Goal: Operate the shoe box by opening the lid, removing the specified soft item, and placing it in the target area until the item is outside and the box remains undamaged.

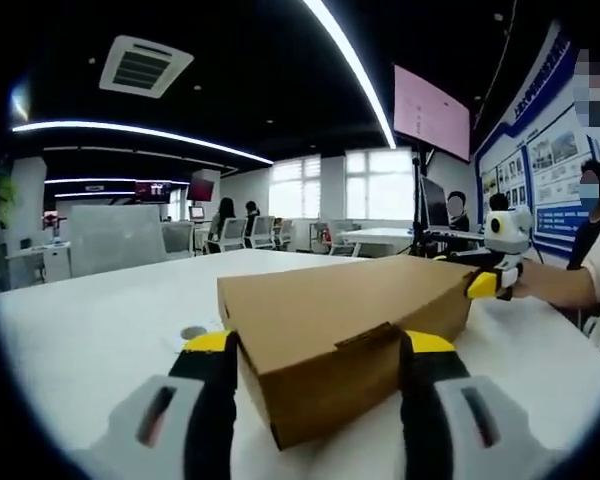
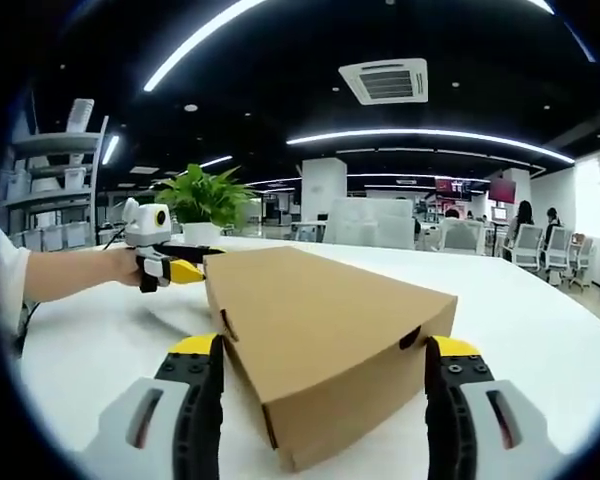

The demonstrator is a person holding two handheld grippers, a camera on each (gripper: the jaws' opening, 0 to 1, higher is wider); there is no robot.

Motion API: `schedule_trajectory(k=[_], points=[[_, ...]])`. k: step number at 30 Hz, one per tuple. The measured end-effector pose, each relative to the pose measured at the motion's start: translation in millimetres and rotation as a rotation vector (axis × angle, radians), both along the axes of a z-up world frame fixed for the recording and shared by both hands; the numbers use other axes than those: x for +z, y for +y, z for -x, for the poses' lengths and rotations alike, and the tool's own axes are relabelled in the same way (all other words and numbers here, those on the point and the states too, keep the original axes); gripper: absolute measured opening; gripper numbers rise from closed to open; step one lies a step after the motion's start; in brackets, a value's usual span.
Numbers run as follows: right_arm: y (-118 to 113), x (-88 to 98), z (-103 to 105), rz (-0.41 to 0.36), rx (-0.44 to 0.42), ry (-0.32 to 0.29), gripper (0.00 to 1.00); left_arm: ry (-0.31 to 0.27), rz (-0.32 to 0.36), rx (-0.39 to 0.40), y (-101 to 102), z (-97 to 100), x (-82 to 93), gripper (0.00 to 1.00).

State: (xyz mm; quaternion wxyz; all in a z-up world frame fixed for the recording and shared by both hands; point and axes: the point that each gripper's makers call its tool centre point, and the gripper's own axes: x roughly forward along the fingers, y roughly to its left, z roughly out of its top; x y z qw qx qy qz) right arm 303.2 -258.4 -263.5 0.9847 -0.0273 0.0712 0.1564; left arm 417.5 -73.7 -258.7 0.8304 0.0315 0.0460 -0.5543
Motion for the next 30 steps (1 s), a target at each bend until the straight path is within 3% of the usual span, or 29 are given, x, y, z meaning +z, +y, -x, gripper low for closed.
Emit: schedule_trajectory(k=[30], points=[[4.5,-1.5,7.2,-0.007,0.042,-0.008,0.81,-0.007,0.024,0.058,6.5,22.8,-0.3,0.66]])
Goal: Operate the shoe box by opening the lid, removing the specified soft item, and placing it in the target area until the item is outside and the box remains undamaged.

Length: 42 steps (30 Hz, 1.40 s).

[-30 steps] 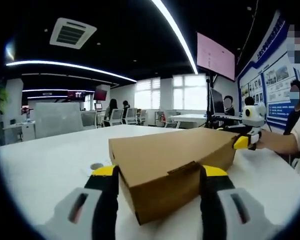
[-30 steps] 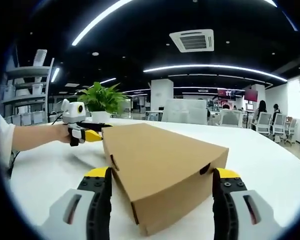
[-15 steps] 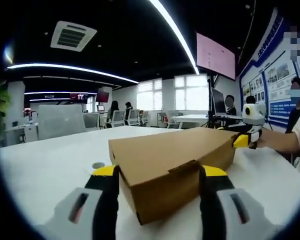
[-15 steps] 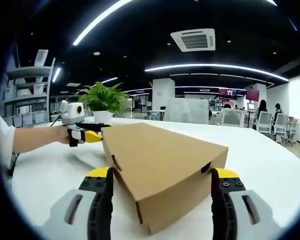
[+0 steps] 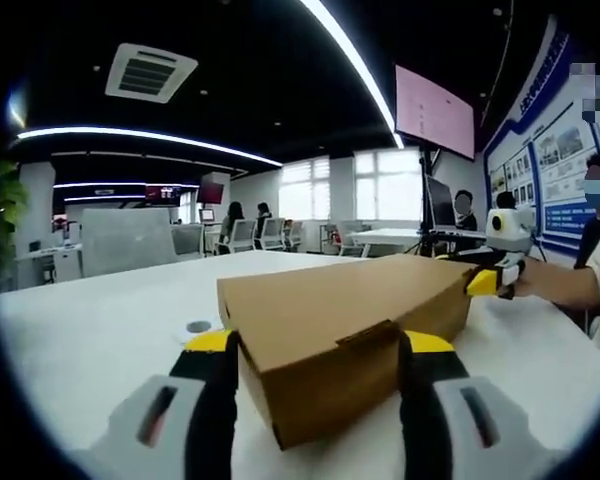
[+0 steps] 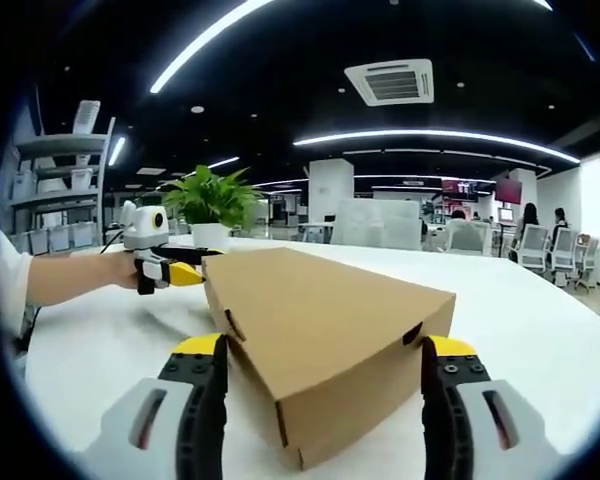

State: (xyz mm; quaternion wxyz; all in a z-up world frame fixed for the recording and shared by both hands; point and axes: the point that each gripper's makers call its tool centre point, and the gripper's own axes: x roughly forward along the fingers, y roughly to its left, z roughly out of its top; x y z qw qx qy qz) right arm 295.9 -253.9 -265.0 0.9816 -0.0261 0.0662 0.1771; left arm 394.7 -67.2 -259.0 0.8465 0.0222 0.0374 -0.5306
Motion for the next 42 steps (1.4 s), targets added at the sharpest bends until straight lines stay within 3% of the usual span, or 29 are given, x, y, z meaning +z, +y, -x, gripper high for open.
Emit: schedule_trajectory(k=[42], points=[[8.6,2.5,21.9,0.000,0.070,-0.004,0.79,-0.010,0.026,0.070,19.5,31.1,-1.1,0.64]])
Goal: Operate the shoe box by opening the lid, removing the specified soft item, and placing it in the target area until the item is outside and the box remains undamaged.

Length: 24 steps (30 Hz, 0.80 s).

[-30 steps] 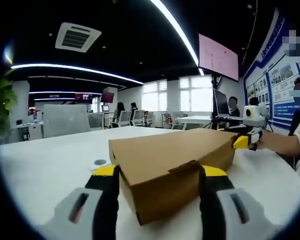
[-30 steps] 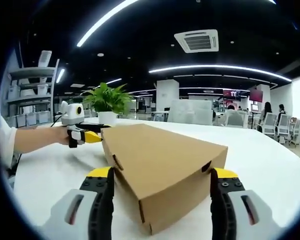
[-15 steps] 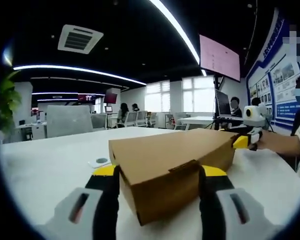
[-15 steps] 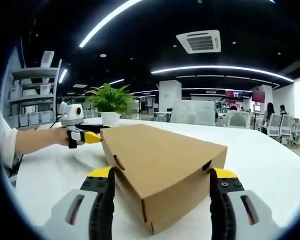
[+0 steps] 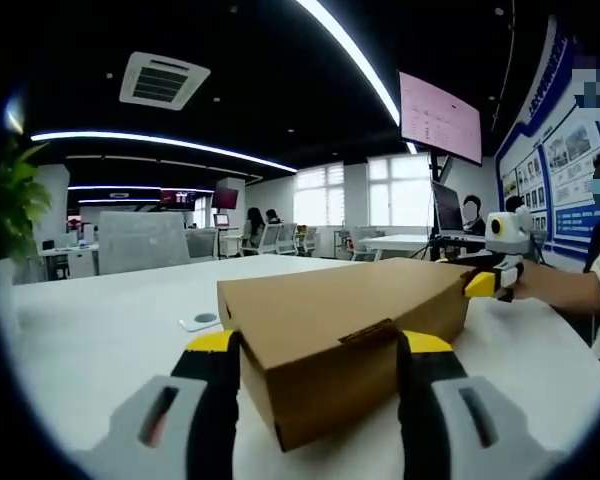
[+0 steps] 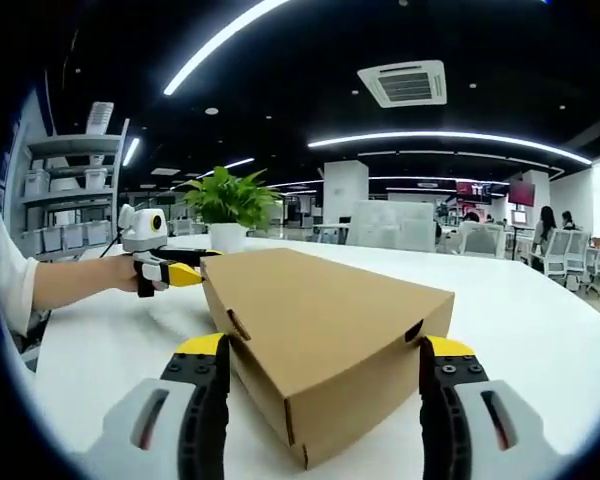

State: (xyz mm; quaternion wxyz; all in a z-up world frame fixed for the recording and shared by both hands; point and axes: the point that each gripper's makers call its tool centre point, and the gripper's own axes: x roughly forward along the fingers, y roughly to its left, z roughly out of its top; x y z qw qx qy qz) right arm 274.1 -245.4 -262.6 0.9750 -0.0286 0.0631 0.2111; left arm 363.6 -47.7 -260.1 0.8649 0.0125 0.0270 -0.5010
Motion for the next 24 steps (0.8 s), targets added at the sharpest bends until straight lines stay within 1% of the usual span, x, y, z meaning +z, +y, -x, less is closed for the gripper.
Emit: schedule_trajectory(k=[24], points=[[2.4,-0.4,3.1,-0.007,0.016,-0.007,0.77,-0.016,0.002,0.025,7.6,8.5,0.1,0.63]])
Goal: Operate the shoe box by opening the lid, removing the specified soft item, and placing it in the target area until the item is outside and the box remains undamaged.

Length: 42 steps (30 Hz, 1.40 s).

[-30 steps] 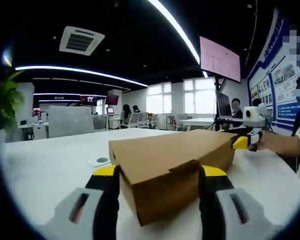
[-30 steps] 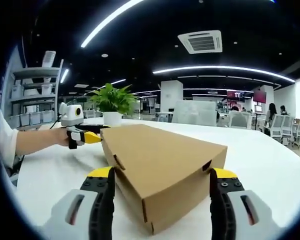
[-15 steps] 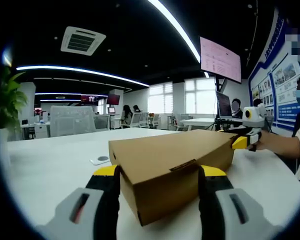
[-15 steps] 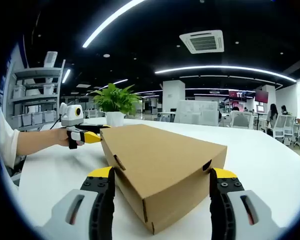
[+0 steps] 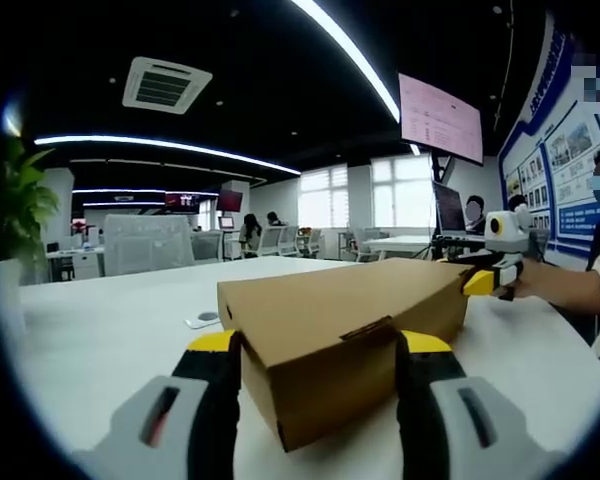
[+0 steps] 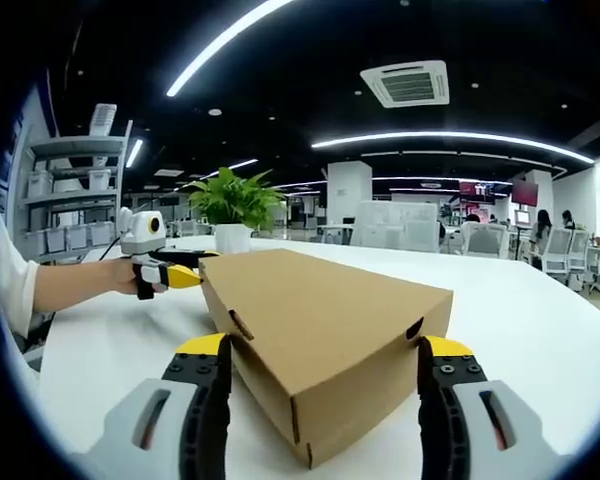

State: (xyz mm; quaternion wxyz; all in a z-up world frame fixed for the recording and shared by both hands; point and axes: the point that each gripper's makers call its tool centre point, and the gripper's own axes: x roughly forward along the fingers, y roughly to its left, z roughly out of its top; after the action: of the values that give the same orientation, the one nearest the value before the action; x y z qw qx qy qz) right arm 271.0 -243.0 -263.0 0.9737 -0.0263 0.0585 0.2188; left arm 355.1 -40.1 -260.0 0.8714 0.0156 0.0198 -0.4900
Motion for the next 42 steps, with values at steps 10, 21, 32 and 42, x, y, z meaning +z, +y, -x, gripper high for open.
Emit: schedule_trajectory(k=[10,21,32,42], points=[[2.7,-0.2,2.7,-0.003,0.010,-0.005,0.77,0.001,-0.011,0.009,2.6,3.4,-0.1,0.63],[4.9,0.2,4.3,0.000,0.026,0.002,0.77,-0.002,-0.003,0.016,6.5,9.4,0.0,0.62],[7.4,0.2,7.8,-0.002,0.040,-0.001,0.77,0.001,0.002,0.037,9.5,15.9,-0.8,0.62],[8.3,0.3,11.9,-0.002,0.056,-0.002,0.77,-0.004,0.002,0.054,12.5,22.8,-1.2,0.62]])
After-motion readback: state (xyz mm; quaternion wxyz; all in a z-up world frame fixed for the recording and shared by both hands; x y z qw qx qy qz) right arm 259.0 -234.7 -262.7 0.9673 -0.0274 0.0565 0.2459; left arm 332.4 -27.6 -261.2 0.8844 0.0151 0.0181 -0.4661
